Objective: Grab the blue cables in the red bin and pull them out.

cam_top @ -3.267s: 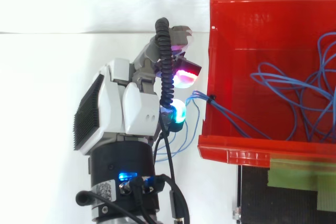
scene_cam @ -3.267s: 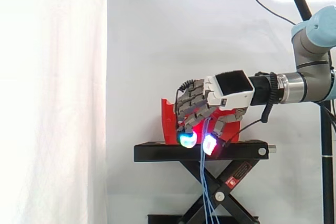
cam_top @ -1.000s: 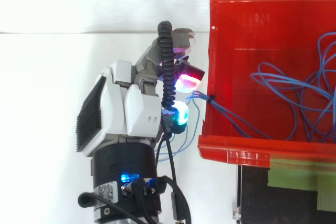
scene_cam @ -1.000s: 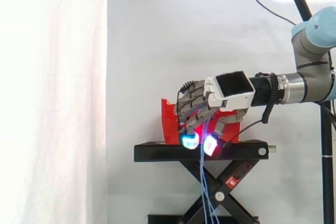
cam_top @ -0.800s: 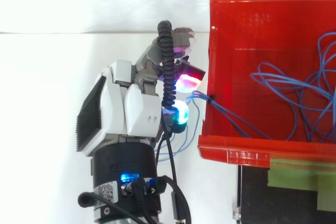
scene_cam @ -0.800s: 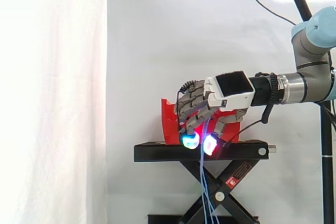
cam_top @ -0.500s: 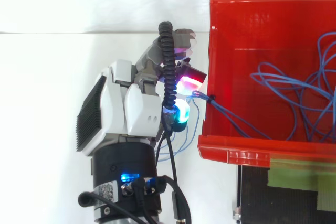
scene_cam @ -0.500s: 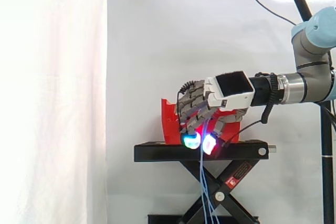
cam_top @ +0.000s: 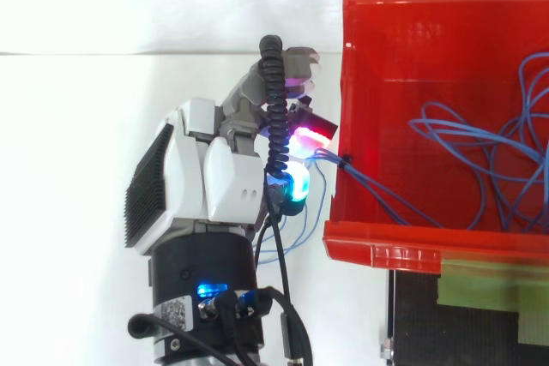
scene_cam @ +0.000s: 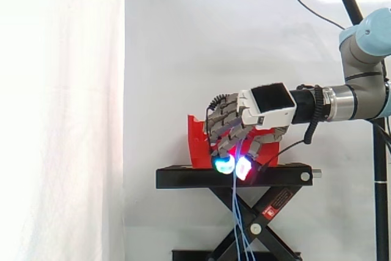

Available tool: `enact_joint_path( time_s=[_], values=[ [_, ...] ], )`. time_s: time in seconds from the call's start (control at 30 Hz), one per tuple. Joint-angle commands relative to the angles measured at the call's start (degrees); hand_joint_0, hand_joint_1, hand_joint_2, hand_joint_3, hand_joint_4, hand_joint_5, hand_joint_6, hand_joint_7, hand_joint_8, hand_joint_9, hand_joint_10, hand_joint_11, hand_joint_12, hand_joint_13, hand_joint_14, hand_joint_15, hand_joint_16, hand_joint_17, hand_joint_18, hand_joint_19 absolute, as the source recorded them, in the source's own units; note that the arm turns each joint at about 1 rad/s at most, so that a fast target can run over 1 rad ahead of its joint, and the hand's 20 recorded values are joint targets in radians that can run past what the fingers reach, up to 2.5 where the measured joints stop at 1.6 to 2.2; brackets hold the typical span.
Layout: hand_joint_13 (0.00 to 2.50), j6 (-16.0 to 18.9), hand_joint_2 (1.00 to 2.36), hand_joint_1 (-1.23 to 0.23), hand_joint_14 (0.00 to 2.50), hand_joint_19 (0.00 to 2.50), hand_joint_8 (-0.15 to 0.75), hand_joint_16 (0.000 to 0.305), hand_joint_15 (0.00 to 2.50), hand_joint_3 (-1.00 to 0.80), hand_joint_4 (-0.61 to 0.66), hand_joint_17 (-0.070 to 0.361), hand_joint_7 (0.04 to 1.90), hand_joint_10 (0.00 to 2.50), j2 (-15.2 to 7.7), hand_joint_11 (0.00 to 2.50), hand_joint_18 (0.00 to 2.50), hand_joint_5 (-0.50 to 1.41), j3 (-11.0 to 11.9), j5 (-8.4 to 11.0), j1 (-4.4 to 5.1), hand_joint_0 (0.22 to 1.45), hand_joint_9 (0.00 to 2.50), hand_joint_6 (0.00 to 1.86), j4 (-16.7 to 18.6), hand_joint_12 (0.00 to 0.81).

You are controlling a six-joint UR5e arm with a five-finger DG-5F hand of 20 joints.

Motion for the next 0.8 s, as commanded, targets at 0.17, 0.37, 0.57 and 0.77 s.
enact_joint_path(
  time_s=[0.17,0.37,0.57,0.77],
  values=[
    [0.65,0.0,1.0,-0.91,0.02,0.72,0.24,0.045,0.55,-1.0,0.02,0.101,0.82,0.02,0.0,0.57,0.6,1.0,-1.0,-0.05,0.01,0.82,0.82,0.01,0.2,0.35],
    [0.65,0.0,1.0,-0.91,0.02,0.73,0.239,0.045,0.55,-1.0,0.02,0.101,0.81,0.02,0.0,0.58,0.59,1.0,-1.1,0.04,-0.08,0.83,0.82,0.01,0.8,0.35],
    [0.65,-0.6,1.0,-0.91,0.02,0.73,0.239,0.045,0.54,-1.0,0.03,0.101,0.78,0.02,0.0,0.58,0.59,0.98,-1.1,-0.05,-0.26,0.83,0.82,0.01,1.6,0.349],
    [0.65,-1.7,1.0,-0.91,0.02,0.73,0.239,0.045,0.55,-1.0,0.04,0.101,0.73,0.02,0.1,0.58,0.59,0.95,-1.1,-0.05,-0.17,0.83,0.81,0.01,1.8,0.351]
  ],
)
